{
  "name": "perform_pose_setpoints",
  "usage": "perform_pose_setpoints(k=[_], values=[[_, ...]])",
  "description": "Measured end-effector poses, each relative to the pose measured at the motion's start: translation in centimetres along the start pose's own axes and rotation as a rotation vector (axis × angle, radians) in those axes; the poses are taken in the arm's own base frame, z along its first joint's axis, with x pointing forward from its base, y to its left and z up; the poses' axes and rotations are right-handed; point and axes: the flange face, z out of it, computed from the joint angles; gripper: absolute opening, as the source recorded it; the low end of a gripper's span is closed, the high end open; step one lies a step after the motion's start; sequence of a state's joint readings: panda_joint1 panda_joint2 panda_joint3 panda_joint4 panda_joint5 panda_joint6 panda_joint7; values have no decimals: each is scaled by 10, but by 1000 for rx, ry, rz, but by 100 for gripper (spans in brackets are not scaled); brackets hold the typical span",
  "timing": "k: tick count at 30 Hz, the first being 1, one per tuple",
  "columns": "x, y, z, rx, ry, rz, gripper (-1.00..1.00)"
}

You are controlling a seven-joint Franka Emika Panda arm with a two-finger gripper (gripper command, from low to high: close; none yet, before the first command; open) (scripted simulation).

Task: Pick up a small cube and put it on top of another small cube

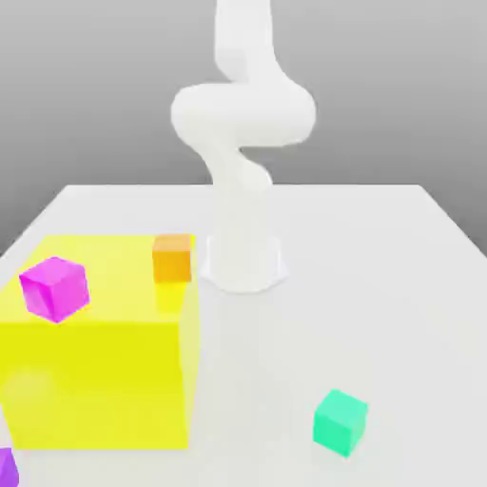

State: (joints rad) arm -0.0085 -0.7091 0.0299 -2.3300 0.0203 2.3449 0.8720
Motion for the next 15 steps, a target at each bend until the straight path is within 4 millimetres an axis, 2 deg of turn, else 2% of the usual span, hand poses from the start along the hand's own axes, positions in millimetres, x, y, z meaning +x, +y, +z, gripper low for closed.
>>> perform_pose_setpoints(k=[3, 7, 11, 15], values=[[-19, -1, 67, -70, -67, 79, 0], [-54, 6, 148, -168, -141, 176, 0], [-98, 25, 221, -275, -202, 268, 0], [-148, 53, 283, -392, -249, 356, 0]])
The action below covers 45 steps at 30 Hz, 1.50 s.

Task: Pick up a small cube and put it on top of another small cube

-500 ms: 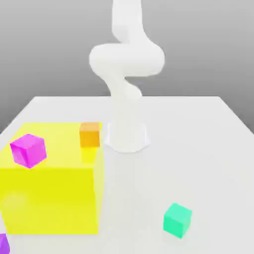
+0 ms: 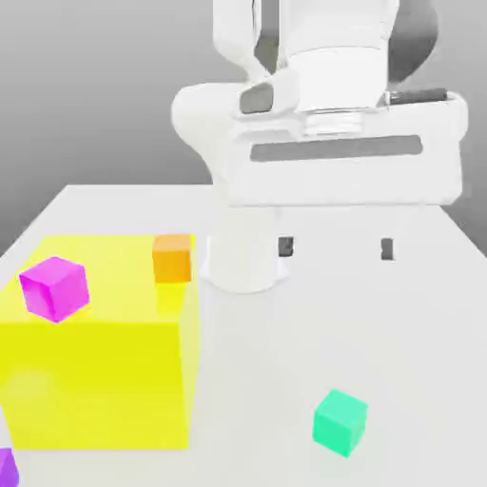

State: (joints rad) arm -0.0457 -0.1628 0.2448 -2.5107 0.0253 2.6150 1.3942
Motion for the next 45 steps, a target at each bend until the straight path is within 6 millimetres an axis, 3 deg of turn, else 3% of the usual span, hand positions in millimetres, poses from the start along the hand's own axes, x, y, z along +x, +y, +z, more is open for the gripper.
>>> perform_pose_setpoints(k=[7, 13, 14, 20, 22, 27, 33, 36, 45], values=[[-51, 56, 124, -209, -40, 156, 0], [-65, 86, 197, -260, -43, 198, 0], [-66, 89, 207, -260, -43, 198, -100], [-66, 91, 212, -258, -43, 198, -100], [-66, 88, 202, -259, -43, 198, -100], [-58, 75, 151, -259, -40, 199, -100], [15, 70, 81, -263, -18, 235, -100], [43, 75, 44, -265, -15, 237, -100], [115, 122, -69, -266, -23, 270, -100]])
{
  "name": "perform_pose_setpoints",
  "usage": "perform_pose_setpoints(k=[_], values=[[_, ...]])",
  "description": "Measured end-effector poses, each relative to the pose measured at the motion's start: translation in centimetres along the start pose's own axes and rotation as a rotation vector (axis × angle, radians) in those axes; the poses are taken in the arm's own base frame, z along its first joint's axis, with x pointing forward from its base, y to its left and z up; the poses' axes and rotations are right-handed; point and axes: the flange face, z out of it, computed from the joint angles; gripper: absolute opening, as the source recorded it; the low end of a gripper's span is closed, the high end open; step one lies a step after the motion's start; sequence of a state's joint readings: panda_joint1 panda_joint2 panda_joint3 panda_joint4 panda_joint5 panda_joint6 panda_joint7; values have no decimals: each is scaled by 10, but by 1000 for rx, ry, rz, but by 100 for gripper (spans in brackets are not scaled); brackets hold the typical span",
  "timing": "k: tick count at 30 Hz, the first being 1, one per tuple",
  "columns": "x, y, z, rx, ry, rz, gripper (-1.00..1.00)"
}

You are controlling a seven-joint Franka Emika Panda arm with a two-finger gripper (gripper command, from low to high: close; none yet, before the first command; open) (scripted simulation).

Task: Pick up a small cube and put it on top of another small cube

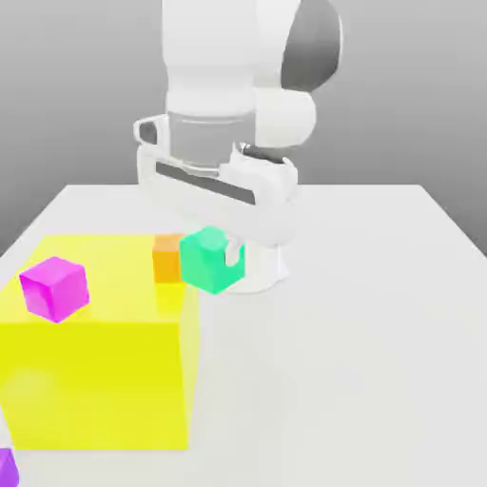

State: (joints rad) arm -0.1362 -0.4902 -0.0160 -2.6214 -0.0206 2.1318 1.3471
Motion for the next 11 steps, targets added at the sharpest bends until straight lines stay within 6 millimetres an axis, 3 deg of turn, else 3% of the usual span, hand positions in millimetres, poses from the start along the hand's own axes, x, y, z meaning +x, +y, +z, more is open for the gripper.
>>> perform_pose_setpoints(k=[4, 8, 9, 11], values=[[25, 36, -34, 3, -12, 10, -100], [29, 42, 7, 4, -14, 12, -100], [28, 43, 16, 4, -14, 12, 100], [28, 43, 16, 4, -14, 12, 100]])
